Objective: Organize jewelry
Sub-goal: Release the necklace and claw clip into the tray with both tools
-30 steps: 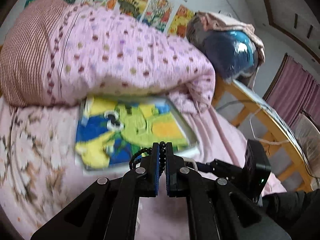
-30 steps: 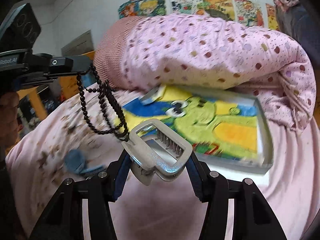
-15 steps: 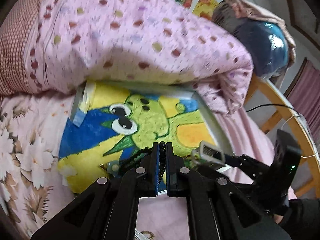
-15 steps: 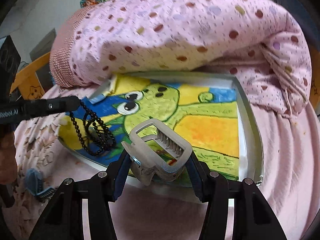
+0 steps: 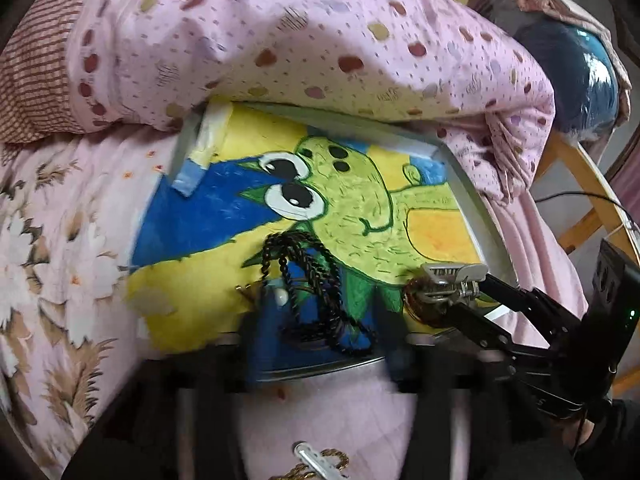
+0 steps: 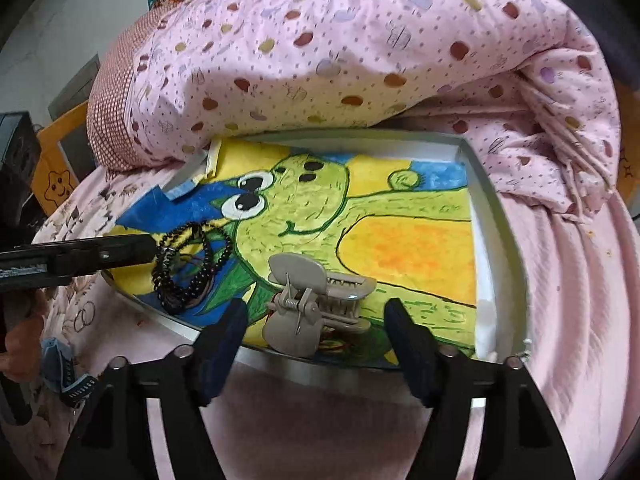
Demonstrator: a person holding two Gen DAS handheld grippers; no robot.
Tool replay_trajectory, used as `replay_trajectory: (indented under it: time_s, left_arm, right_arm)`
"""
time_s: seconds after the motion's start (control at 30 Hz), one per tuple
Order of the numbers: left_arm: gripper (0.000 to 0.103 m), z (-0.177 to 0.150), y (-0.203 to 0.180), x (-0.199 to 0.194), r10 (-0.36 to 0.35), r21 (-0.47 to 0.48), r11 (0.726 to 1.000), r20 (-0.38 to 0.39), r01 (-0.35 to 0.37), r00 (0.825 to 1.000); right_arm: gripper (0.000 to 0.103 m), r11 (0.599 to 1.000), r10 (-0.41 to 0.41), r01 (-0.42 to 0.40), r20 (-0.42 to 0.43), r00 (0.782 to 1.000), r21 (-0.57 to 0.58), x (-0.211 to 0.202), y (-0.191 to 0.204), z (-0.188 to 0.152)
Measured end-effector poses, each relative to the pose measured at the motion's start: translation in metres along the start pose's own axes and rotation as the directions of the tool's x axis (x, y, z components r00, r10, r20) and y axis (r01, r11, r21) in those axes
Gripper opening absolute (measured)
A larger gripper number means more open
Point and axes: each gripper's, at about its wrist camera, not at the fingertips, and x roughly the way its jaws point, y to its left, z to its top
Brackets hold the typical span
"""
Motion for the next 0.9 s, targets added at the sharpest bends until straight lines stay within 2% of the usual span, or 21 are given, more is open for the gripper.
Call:
replay_trajectory:
  time_s: [0.07,0.17,0.2,0.23,0.27,0.3,0.37,0.47,0.63,0.8,0.9]
  left_arm:
    - [0.059,-0.003,0.002,-0.009,0.008,-0.011,1.0,0.037,-0.007,0.999]
    - [0.059,-0.008,0.002,-0.026,0.065,-0.006,0.998,0.068,-0.065,0.996]
    - [0.062,-0.01,0.002,-0.031,0.072,-0.004,0.997,0.084,-0.072,0.994]
    - [0.068,-0.013,0.002,-0.041,0.08,-0.002,0.997,0.109,-0.081,0.991]
    - [0.084,-0.017,0.003,-0.048,0.089,-0.003,0.996,0.13,-0.09,0.987]
    - [0.093,-0.022,0.003,-0.059,0.104,-0.009,0.995,0.163,-0.103,0.981]
    - [0.095,-0.032,0.006,-0.079,0.127,-0.024,0.992,0.222,-0.125,0.967]
    - [0.095,-0.044,0.008,-0.103,0.182,-0.029,0.983,0.254,-0.181,0.95]
    - [0.095,-0.066,0.015,-0.144,0.232,-0.005,0.971,0.287,-0.24,0.929]
    - [0.096,-0.091,0.033,-0.18,0.266,0.017,0.96,0.27,-0.281,0.925]
    - [0.096,-0.106,0.045,-0.189,0.276,0.034,0.957,0.213,-0.289,0.937]
  right_arm:
    - [0.074,1.0,-0.001,0.0,0.025,1.0,0.017,-0.01,0.0,0.0]
    - [0.079,0.999,-0.003,0.001,0.07,0.998,0.035,-0.027,0.004,0.002]
    - [0.081,0.999,-0.005,0.001,0.101,0.995,0.043,-0.038,0.007,0.003]
    - [0.086,0.999,-0.005,0.0,0.117,0.993,0.046,-0.044,0.009,0.003]
    - [0.09,0.999,-0.005,-0.002,0.138,0.99,0.052,-0.052,0.012,0.004]
    - [0.092,0.998,-0.002,-0.007,0.161,0.987,0.058,-0.061,0.016,0.003]
    - [0.097,0.998,0.009,-0.02,0.198,0.98,0.056,-0.079,0.025,0.002]
    - [0.099,0.999,0.015,-0.025,0.245,0.969,0.036,-0.102,0.043,-0.001]
    - [0.103,0.999,0.043,-0.042,0.305,0.951,-0.011,-0.133,0.074,-0.01]
    - [0.103,0.993,0.087,-0.059,0.313,0.946,-0.099,-0.149,0.106,-0.024]
    - [0.103,0.986,0.115,-0.075,0.291,0.95,-0.147,-0.15,0.123,-0.036]
